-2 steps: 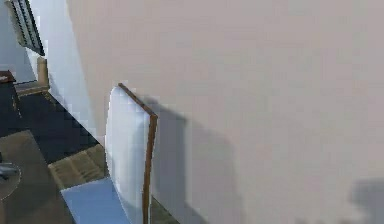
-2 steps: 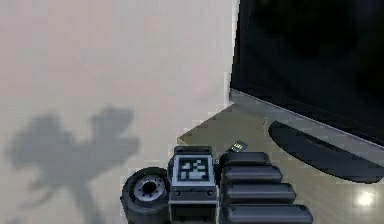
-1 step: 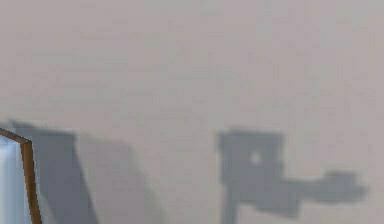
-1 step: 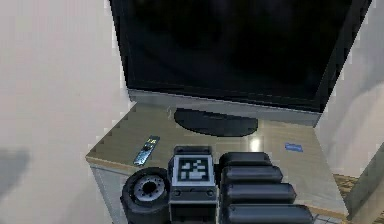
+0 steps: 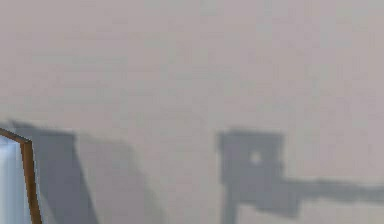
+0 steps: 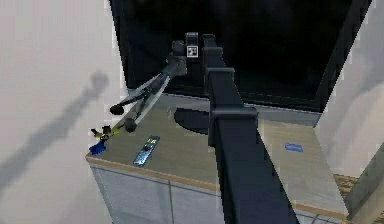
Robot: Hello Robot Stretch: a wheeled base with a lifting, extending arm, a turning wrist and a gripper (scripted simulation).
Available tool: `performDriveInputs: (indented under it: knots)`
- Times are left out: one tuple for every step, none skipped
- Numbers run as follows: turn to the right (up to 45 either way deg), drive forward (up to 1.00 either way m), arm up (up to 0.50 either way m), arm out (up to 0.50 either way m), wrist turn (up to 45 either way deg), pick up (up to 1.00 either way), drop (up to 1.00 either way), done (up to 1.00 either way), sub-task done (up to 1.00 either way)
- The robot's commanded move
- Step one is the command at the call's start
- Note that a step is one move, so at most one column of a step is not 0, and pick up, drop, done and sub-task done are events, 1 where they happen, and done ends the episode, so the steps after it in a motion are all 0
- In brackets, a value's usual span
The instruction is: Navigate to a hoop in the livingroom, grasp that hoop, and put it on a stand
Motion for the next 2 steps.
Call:
performDriveInputs:
  knots:
    - [0.0, 0.00, 0.00, 0.00, 45.0, 0.00, 0.00, 0.00, 0.00]
    - [0.0, 0.00, 0.00, 0.00, 45.0, 0.00, 0.00, 0.00, 0.00]
